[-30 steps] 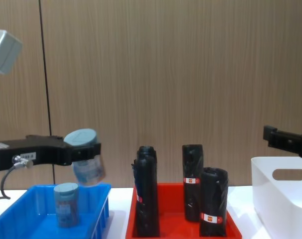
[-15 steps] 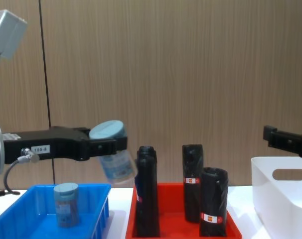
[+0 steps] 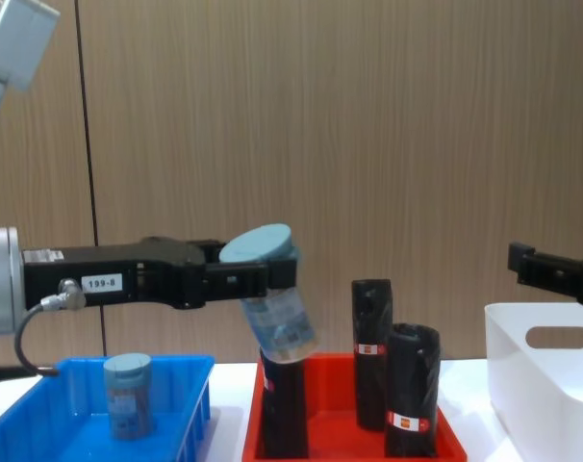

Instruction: Pick the cotton swabs from the blue box and place them into the white box.

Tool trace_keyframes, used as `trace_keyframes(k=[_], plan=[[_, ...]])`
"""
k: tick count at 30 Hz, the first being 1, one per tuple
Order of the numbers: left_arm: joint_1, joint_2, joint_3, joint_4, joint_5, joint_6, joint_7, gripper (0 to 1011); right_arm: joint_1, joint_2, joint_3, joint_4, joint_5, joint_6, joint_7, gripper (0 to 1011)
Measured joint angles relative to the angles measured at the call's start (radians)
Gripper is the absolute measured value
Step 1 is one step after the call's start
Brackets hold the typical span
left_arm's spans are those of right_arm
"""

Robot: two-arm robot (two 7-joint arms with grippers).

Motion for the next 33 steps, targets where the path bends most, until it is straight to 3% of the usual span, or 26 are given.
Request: trace_keyframes(k=[9,27,33], plan=[[-0.008,0.0,0.01,0.002,-0.005,0.017,-0.059,660,0.0,0.0,0.0,0.0,0.0,0.0,0.0,1002],[-0.01,0.009,0.016,0.001,-0.006,0.039,-0.078,660,0.0,0.0,0.0,0.0,-0.002,0.001,0.002,1002],[-0.01,0.01,0.017,0.002,-0.006,0.042,-0.08,660,0.003,0.003,-0.001,-0.001,-0.031,0.012,0.015,1002]])
